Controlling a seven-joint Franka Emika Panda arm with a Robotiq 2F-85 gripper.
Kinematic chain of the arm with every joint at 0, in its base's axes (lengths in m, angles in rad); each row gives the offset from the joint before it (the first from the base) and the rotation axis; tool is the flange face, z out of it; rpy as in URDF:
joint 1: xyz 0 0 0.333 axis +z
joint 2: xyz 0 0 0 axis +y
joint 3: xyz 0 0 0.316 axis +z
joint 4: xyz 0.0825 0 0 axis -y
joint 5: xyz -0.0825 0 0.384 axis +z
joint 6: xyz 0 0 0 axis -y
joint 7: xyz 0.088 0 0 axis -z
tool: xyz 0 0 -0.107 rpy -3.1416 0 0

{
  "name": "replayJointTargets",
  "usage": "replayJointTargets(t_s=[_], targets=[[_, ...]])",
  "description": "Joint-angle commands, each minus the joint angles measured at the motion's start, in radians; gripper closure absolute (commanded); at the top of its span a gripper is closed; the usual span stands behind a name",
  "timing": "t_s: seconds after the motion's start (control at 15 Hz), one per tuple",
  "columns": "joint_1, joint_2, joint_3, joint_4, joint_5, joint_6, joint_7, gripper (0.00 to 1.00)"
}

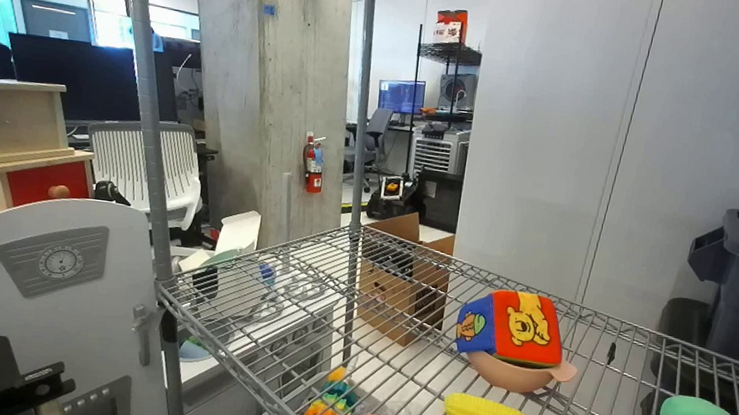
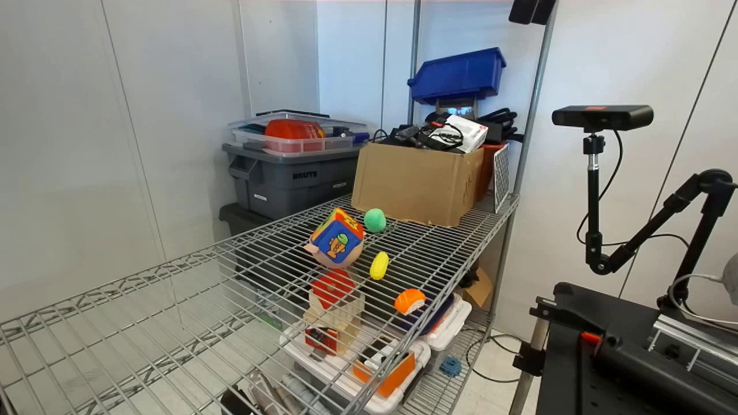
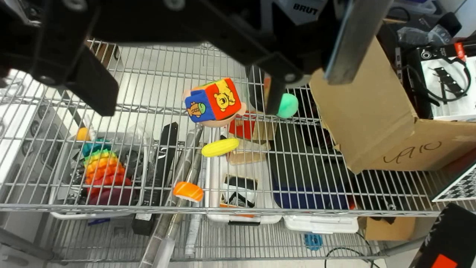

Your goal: Move the maize cob to the left

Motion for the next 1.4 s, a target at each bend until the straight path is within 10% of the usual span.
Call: replayJointTargets(t_s=[0.0,0.87,1.33], targets=[[-0.007,0.065,-0.031,0.014,0.011,0.044,0.012,0.00],[-0.024,0.511,-0.100,0.103,0.119,0.353,0.096,0.00],[0.017,0.877,-0.090,0.373,0.222,0.359,0.358,0.00]])
